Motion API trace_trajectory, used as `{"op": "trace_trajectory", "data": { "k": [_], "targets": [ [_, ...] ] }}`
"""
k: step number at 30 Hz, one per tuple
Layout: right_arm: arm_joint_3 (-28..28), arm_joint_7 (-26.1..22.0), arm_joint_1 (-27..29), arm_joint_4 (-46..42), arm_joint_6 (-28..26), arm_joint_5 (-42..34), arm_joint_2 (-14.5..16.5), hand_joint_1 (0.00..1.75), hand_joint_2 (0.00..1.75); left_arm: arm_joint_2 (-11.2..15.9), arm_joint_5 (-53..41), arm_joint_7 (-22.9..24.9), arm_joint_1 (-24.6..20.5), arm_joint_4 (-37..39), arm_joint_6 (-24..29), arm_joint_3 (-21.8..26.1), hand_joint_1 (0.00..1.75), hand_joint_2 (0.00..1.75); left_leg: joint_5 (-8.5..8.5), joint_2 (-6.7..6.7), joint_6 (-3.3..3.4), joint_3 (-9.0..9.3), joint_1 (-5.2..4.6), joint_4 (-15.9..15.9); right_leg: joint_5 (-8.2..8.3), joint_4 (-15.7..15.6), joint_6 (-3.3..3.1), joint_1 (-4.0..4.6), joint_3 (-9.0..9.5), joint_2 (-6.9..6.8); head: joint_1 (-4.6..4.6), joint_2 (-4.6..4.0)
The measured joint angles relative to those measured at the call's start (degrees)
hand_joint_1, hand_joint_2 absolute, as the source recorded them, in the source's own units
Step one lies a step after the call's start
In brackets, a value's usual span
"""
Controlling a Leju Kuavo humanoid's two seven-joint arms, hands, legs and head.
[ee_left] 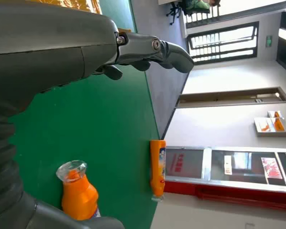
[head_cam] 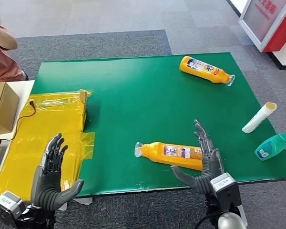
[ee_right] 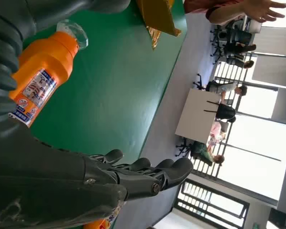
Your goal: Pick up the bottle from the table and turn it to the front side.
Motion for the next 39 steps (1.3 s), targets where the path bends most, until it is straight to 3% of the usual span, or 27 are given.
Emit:
{"op": "trace_trajectory", "data": {
  "k": [11,19,28,34,39],
  "targets": [
    [-0.3,0.6,-0.4,-0.1,-0.3,1.6,0.0,0.00,1.75,2.0,1.2,-0.1,0.5,-0.4,0.9,-0.6,0.00,1.75,0.01,0.00,-0.01,0.01,0.01,0.0,-0.01,0.0,-0.01,0.01,0.02,-0.01,0.00,0.00],
    [-1.0,5.9,-1.2,0.0,-2.0,7.1,-0.6,0.00,1.75,1.5,3.2,-2.7,1.3,-0.6,-2.9,2.9,0.00,1.75,0.01,0.00,0.00,0.02,0.00,0.0,-0.01,0.0,-0.01,0.01,0.03,-0.01,0.00,0.00],
    [-1.7,19.8,2.4,-0.2,-3.5,24.3,-3.5,0.00,1.75,-1.0,-3.2,-3.3,3.7,-3.7,-4.6,7.2,0.00,1.75,-0.06,-0.01,-0.01,0.03,0.00,0.0,-0.06,0.0,-0.02,0.00,0.03,-0.02,0.00,0.00],
    [0.0,27.2,4.6,0.2,-2.7,32.0,-7.0,0.00,1.75,-0.4,-5.9,-2.3,0.7,-4.6,-2.5,7.1,0.00,1.75,-0.04,-0.01,-0.04,0.04,0.01,0.0,-0.04,0.0,-0.03,0.01,0.04,-0.01,0.01,0.00],
    [2.2,30.7,3.5,2.6,-3.1,37.0,-7.6,0.00,1.75,0.4,-5.2,-1.6,-2.4,-4.6,-2.2,6.5,0.00,1.75,-0.01,-0.01,-0.06,0.07,0.02,0.0,-0.02,0.0,-0.04,0.03,0.06,-0.01,0.00,0.00]
  ]
}}
